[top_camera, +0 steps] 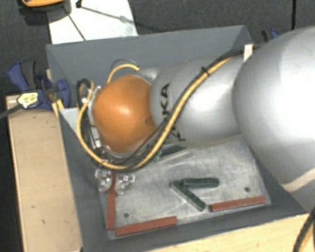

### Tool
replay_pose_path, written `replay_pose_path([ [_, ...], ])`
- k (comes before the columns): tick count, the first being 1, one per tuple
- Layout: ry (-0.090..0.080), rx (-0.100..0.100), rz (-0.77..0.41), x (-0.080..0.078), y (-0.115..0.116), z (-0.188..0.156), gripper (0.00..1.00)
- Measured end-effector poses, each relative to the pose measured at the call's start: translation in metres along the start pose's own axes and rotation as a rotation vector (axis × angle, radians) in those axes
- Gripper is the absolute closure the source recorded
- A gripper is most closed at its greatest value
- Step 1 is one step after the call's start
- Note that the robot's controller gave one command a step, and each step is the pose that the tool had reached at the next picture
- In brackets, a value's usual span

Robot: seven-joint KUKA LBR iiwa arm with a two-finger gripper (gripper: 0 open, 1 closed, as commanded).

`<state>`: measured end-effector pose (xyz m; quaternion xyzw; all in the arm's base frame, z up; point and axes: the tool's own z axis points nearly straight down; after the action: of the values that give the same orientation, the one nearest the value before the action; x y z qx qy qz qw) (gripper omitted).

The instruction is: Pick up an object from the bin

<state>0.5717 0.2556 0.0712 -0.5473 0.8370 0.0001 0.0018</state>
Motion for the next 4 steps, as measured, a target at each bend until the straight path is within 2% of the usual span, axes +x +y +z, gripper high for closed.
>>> replay_pose_path([
  [2,0.003,-0.005,0.002,0.001,0.002,-0.005,1.0],
  [3,0.006,-0.008,0.005,0.002,0.002,-0.026,1.0],
  [4,-0.002,0.001,0.007,-0.001,0.0,-0.041,1.0],
])
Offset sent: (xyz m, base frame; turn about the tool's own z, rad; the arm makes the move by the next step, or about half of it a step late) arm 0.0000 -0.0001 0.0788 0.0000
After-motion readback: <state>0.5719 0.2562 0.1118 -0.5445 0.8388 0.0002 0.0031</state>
